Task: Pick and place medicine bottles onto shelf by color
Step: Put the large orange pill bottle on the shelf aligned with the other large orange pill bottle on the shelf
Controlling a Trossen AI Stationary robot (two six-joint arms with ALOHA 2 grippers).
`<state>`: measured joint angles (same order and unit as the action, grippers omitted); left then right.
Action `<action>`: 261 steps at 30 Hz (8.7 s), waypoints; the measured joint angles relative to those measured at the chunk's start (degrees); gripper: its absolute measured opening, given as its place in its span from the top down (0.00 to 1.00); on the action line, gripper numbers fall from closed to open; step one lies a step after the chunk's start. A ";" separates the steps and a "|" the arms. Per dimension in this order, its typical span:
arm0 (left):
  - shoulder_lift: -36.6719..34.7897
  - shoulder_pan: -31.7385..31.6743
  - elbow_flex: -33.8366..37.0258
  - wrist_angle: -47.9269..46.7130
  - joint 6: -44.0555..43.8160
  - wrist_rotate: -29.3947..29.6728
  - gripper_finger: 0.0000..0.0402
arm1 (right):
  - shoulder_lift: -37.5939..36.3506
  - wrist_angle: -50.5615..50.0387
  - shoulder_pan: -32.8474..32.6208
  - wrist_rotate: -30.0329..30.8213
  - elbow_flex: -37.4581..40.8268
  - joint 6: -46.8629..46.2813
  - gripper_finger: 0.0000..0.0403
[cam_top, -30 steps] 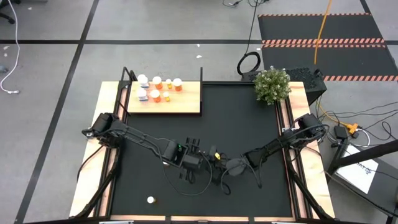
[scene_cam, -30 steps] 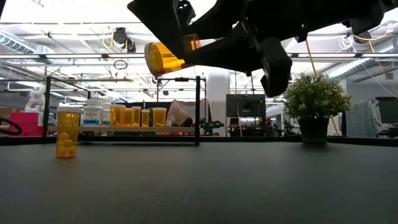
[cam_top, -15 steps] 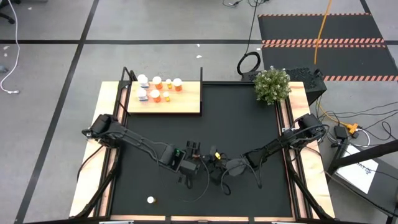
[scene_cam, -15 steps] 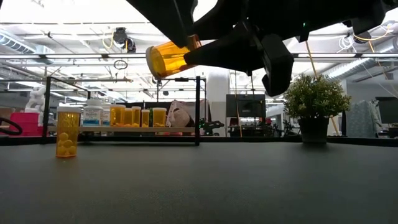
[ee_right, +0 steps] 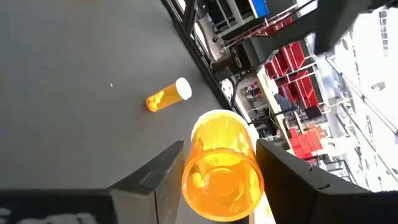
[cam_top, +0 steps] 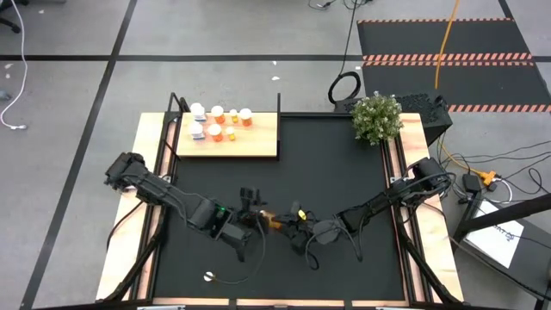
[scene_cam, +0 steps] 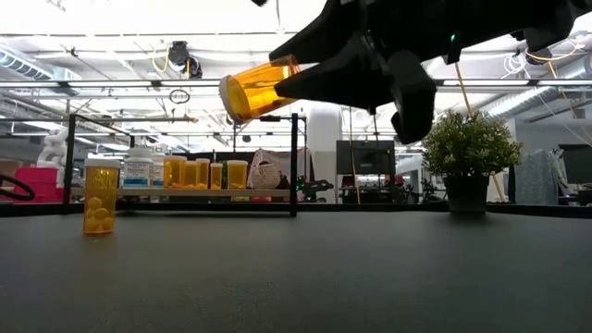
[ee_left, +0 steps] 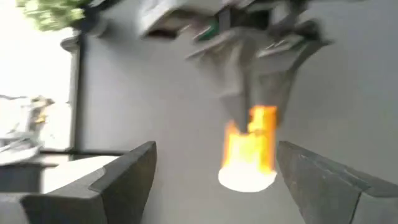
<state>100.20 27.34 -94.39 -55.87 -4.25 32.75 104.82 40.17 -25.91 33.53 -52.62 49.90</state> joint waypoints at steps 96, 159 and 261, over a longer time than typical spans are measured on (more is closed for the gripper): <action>5.09 -11.29 -19.41 16.93 24.01 -12.32 0.27 | -29.62 46.20 10.06 -26.09 28.89 -43.44 0.55; 5.32 -11.53 -19.39 14.72 22.55 -10.05 0.49 | -29.62 46.53 10.08 -25.89 28.89 -43.44 0.55; 18.45 -57.65 -19.41 -30.50 32.97 -25.68 0.42 | -41.80 15.30 4.11 -12.61 28.94 -41.30 0.18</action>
<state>118.65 -30.30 -113.80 -86.37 28.72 7.07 63.02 55.47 -21.80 20.93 -23.68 8.60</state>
